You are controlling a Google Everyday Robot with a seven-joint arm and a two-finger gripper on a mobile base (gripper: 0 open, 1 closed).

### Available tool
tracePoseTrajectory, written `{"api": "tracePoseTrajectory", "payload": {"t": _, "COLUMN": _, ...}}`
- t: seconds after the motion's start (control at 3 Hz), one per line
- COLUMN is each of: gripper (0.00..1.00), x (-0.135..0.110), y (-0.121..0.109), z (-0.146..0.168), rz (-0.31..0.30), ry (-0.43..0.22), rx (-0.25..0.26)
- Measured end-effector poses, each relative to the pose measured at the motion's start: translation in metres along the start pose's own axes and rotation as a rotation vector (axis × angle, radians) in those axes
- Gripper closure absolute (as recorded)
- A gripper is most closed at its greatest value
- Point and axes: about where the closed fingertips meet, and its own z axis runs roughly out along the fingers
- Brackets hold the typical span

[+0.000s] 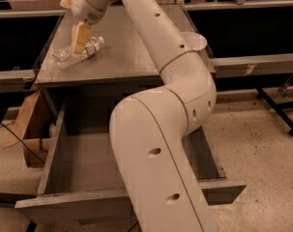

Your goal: Place water bottle into top drawer

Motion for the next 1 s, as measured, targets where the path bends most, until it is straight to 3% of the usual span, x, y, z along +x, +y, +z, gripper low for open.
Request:
{"api": "tracePoseTrajectory", "payload": {"t": 0.33, "gripper": 0.0, "x": 0.009, "y": -0.002, "z": 0.009, "rz": 0.067, "ry": -0.05, "rx": 0.01}}
{"api": "tracePoseTrajectory", "payload": {"t": 1.0, "gripper": 0.0, "x": 0.027, "y": 0.004, "z": 0.024, "rz": 0.162, "ry": -0.081, "rx": -0.007}}
